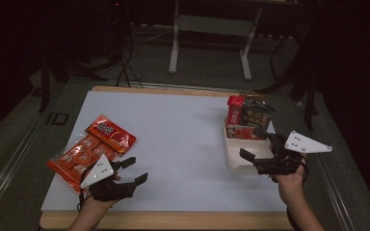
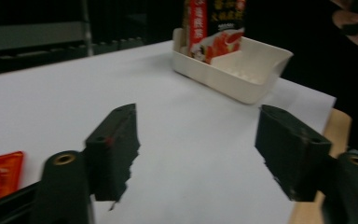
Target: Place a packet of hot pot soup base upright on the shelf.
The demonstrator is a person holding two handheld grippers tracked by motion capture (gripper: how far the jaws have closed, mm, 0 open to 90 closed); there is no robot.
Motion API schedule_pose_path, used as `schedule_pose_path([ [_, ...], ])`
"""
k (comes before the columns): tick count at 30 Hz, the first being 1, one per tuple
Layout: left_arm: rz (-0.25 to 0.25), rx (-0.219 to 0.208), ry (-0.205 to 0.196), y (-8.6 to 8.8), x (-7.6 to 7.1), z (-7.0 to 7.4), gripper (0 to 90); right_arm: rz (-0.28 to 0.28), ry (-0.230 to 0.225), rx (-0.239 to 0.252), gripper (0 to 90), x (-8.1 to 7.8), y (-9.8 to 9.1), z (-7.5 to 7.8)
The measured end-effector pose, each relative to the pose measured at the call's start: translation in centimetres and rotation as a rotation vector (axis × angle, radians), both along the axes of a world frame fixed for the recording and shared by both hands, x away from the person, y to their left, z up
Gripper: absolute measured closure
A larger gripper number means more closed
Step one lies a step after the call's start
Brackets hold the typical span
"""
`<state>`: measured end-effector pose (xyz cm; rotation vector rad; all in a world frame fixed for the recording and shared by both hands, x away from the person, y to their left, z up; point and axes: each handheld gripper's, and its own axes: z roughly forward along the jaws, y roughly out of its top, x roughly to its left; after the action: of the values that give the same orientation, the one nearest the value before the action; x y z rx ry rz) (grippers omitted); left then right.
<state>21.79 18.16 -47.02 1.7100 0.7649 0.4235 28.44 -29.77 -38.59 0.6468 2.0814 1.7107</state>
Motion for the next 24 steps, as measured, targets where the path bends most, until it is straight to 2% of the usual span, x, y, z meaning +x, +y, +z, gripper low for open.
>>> schedule_pose_path([
  [1,0.011,0.001,-0.005,0.3,0.0,0.1,39.6,-0.005,-0.008,0.002,15.6,-0.2,0.0,-0.1],
  [2,0.029,0.005,-0.009,0.6,0.0,0.2,40.1,0.01,0.004,0.007,15.6,-0.4,0.0,-0.3],
  [5,0.07,0.026,-0.018,1.9,0.1,0.5,49.2,0.022,0.02,-0.015,15.4,-0.9,0.3,-0.9],
  [6,0.081,0.028,-0.022,2.4,0.2,0.6,55.9,0.023,0.022,-0.019,15.3,-1.1,0.3,-1.1],
  [10,0.17,0.075,-0.029,4.2,0.3,1.1,72.8,0.035,0.04,-0.026,14.9,-1.8,0.6,-1.8],
  [11,0.179,0.074,-0.02,4.8,0.4,1.2,78.4,0.036,0.039,-0.028,14.9,-2.0,0.6,-2.0],
  [13,0.225,0.106,-0.014,6.0,0.7,1.3,85.8,0.049,0.048,-0.025,14.9,-2.2,0.8,-2.2],
  [14,0.225,0.106,-0.014,6.0,0.7,1.3,89.4,0.049,0.048,-0.025,14.9,-2.2,0.8,-2.2],
  [15,0.272,0.123,-0.003,7.5,1.3,1.4,90.0,0.059,0.05,-0.013,15.0,-2.2,1.0,-2.3],
  [16,0.272,0.123,-0.003,7.5,1.3,1.4,90.0,0.059,0.05,-0.013,15.0,-2.2,1.0,-2.3],
  [17,0.32,0.157,-0.008,8.4,1.7,1.3,90.0,0.061,0.051,-0.017,15.0,-2.2,1.1,-2.4],
  [19,0.364,0.183,0.009,9.6,2.2,1.1,90.0,0.071,0.053,-0.015,15.0,-2.3,1.2,-2.5],
  [22,0.407,0.21,0.046,11.6,3.0,0.5,90.0,0.075,0.054,-0.012,15.1,-2.3,1.3,-2.5],
  [24,0.401,0.22,0.061,12.3,3.2,0.2,90.0,0.08,0.055,-0.006,15.1,-2.3,1.2,-2.6],
])
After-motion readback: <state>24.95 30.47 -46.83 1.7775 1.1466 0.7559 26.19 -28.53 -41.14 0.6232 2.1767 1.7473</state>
